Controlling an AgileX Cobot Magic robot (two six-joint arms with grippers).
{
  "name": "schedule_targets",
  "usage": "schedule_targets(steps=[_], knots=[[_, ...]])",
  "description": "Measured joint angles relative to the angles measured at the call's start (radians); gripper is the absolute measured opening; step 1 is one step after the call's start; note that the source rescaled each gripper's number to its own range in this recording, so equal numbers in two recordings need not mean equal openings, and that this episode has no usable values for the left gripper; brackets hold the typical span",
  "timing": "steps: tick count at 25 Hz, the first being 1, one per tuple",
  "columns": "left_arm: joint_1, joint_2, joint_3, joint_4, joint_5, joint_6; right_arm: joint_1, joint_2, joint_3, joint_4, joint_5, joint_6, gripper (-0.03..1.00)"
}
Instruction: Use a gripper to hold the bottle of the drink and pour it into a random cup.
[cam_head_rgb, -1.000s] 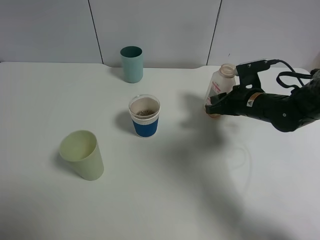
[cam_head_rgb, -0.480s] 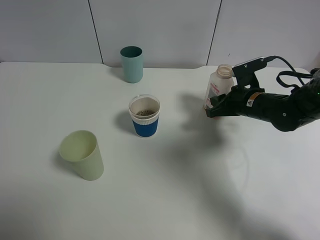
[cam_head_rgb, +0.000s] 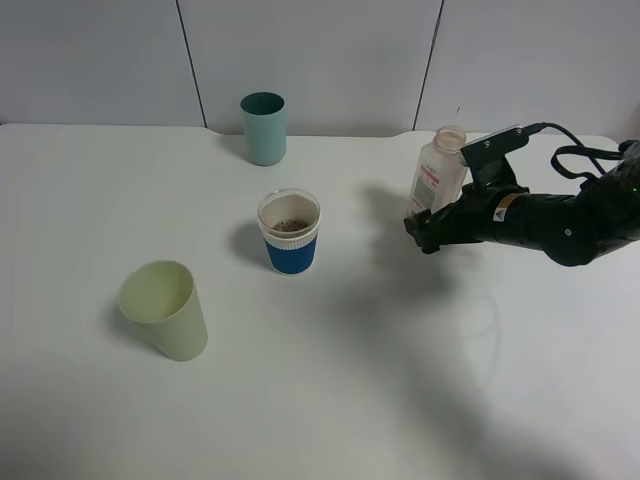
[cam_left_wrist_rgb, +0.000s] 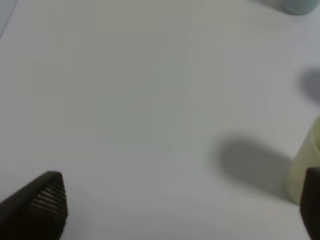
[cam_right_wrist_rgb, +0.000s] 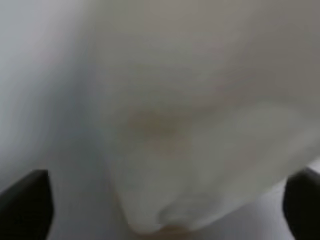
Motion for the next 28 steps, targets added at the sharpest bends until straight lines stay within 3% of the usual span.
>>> schedule_targets(steps=[7, 23, 28], knots=[[0.000, 0.000, 0.000, 0.000, 0.000, 0.000, 0.000, -0.071, 0.001, -0.005, 0.019, 0.000, 1.00], [0.000, 0.000, 0.000, 0.000, 0.000, 0.000, 0.000, -0.488, 0.003, -0.010, 0.249, 0.000, 1.00], [0.000, 0.000, 0.000, 0.000, 0.000, 0.000, 0.000, -0.639, 0.004, -0.011, 0.336, -0.048, 1.00]])
